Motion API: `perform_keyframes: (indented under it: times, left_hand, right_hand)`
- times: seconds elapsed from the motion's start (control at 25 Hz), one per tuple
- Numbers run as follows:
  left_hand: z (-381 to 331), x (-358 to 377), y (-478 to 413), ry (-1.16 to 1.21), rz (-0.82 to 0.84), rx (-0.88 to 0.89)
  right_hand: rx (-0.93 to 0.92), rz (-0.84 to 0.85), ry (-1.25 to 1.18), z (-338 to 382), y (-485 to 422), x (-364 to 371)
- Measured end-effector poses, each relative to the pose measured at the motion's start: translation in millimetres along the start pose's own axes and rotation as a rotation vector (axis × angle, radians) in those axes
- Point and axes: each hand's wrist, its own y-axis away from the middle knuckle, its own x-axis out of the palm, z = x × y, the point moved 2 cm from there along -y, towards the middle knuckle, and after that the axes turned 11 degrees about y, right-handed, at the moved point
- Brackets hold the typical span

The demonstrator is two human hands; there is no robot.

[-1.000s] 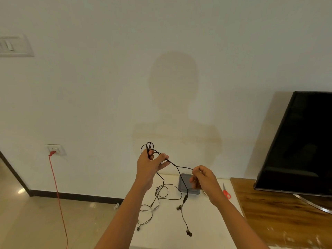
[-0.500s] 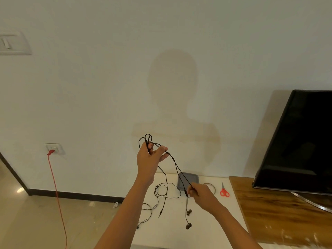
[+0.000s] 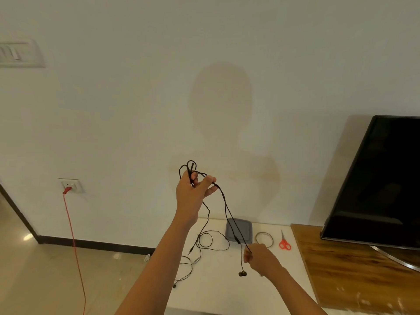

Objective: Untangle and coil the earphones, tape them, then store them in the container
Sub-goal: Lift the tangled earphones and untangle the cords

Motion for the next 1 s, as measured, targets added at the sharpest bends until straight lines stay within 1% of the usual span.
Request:
perform_keyframes:
  times: [0.08, 0.2, 0.28, 0.36, 0.44, 0.52, 0.6, 0.72, 0.88, 0.92, 1.0]
  left_hand:
    - [-4.0, 0.0, -1.0, 0.014, -0.003, 0.013]
    - [-4.2, 0.6, -0.7, -0.005, 0.024, -0.011]
    - [-0.1, 2.0, 2.0, -0.021, 0.056, -0.042]
    - [4.7, 3.8, 4.4, -0.032, 0.077, -0.060]
    - [8.4, 5.2, 6.2, -0.043, 0.093, -0.068]
    - [11.1, 4.8, 7.2, -0.068, 0.106, -0.075]
    - [11.5, 3.7, 8.0, -0.094, 0.114, -0.075]
    - [9.2, -2.5, 3.7, -0.151, 0.098, -0.053]
    - [7.8, -19.0, -3.5, -0.322, 0.097, -0.037]
    - [8.4, -22.0, -4.1, -0.404, 0.109, -0.036]
    - [10.6, -29.7, -5.7, -0.675, 0.130, 0.022]
  right_hand:
    - [-0.010, 0.035, -0.018, -8.2, 1.5, 6.4]
    - [-0.033, 0.093, -0.159, -5.0, 11.2, 0.3]
    - [-0.074, 0.137, -0.306, 13.7, 18.8, -20.7]
    - [-0.161, 0.098, -0.550, 41.2, 27.1, -54.7]
    - [-0.290, 0.051, -0.747, 69.5, 36.9, -92.2]
    - [-0.393, 0.028, -0.871, 90.4, 43.5, -118.3]
    - [-0.440, -0.018, -0.924, 101.1, 46.1, -131.9]
    - [-0.427, -0.069, -0.939, 101.9, 44.2, -131.6]
    - [-0.293, -0.072, -0.994, 88.1, 36.8, -113.5]
    - [-0.265, -0.086, -0.994, 84.5, 33.6, -108.2]
    - [-0.226, -0.141, -0.951, 77.4, 26.2, -99.4]
